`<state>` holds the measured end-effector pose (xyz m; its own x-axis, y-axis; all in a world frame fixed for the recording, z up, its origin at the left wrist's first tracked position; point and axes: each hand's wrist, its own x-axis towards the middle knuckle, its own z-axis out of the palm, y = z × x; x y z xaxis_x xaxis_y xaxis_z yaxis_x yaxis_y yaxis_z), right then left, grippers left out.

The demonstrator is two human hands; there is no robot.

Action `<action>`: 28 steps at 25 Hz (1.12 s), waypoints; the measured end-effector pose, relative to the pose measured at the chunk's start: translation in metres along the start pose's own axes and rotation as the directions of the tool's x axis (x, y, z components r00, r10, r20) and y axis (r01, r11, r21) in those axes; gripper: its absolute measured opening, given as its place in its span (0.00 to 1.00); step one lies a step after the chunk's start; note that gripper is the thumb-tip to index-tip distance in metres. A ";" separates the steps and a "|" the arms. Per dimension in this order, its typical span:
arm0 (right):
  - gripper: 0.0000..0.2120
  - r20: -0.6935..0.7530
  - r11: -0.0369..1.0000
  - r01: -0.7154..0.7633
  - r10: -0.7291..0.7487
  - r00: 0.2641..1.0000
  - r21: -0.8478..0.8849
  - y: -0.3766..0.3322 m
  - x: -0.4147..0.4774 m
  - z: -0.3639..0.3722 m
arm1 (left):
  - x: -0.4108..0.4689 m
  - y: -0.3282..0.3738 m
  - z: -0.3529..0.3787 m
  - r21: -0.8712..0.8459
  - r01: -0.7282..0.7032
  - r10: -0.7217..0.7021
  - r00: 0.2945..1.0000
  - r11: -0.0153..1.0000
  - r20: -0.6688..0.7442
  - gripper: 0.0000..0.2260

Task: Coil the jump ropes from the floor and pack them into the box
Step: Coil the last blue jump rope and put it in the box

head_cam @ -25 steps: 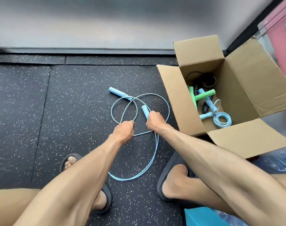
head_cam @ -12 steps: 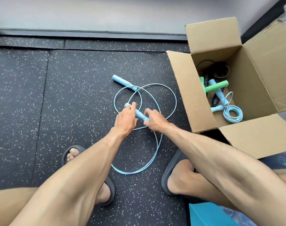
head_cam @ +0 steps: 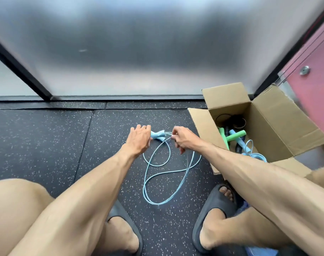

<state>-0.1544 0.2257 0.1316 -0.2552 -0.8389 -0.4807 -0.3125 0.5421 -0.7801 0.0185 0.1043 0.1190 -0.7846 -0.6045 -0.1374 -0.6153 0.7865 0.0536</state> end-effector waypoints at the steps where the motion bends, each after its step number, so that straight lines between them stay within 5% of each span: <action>1: 0.06 -0.020 0.995 0.084 -0.085 0.996 -0.060 -0.020 -0.006 -0.008 | -0.003 -0.002 -0.017 -0.021 0.002 -0.003 1.000 1.000 -0.022 0.09; 5: 0.05 -0.026 0.840 0.288 -0.337 0.941 -0.460 -0.098 -0.029 -0.027 | -0.015 -0.002 -0.078 -0.228 -0.066 0.025 0.983 0.971 -0.179 0.09; 9: 0.06 -0.099 0.727 0.326 -0.475 0.874 -0.604 -0.158 -0.057 -0.037 | -0.034 -0.004 -0.134 -0.396 -0.143 -0.009 0.934 0.907 -0.358 0.11; 12: 0.07 -0.182 0.741 0.390 -0.560 0.808 -0.547 -0.185 -0.077 -0.042 | -0.052 -0.008 -0.168 -0.450 -0.172 -0.033 0.910 0.876 -0.414 0.09; 19: 0.10 -0.026 0.893 0.407 -0.419 0.908 -0.193 -0.182 -0.087 -0.041 | -0.069 -0.017 -0.229 -0.448 -0.104 -0.122 0.885 0.888 -0.448 0.10; 23: 0.10 -0.089 0.813 0.513 -0.553 0.828 -0.275 -0.190 -0.084 -0.043 | -0.065 -0.031 -0.214 -0.593 -0.046 -0.183 0.929 0.804 -0.321 0.02; 28: 0.10 -0.123 0.680 0.548 -0.674 0.728 -0.488 -0.189 -0.080 -0.039 | -0.054 -0.017 -0.210 -0.704 -0.138 -0.114 0.948 0.697 -0.298 0.05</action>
<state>-0.1105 0.1923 0.3335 -0.0876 -0.9703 0.2254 -0.7984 -0.0669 -0.5985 0.0560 0.0971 0.3328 -0.6961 -0.7002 0.1585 -0.3741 0.5422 0.7524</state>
